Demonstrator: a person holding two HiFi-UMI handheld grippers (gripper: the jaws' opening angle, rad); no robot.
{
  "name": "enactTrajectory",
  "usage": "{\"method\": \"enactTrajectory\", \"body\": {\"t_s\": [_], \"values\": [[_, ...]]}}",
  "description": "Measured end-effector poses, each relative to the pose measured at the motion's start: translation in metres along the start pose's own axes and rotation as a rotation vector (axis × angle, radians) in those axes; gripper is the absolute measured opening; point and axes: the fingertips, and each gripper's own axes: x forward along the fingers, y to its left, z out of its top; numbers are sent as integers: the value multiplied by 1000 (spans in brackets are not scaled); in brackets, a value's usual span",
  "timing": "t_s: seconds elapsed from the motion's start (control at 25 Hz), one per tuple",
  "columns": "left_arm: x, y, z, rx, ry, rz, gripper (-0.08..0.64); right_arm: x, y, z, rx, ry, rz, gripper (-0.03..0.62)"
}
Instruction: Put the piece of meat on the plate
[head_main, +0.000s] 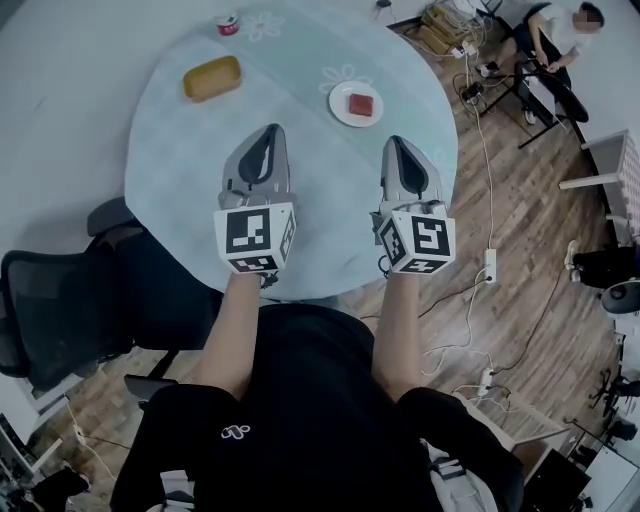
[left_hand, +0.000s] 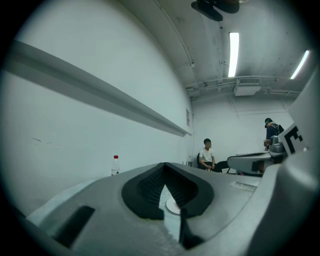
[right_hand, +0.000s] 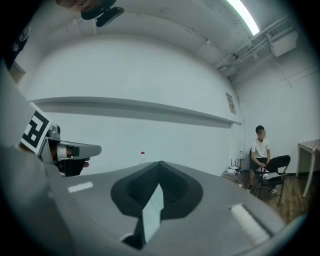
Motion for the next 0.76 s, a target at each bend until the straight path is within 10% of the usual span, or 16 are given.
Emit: {"method": "enactTrajectory", "body": {"t_s": [0.76], "values": [[11,9,-11,22,52,10,0,32,27,-6,8,9,84,8]]}}
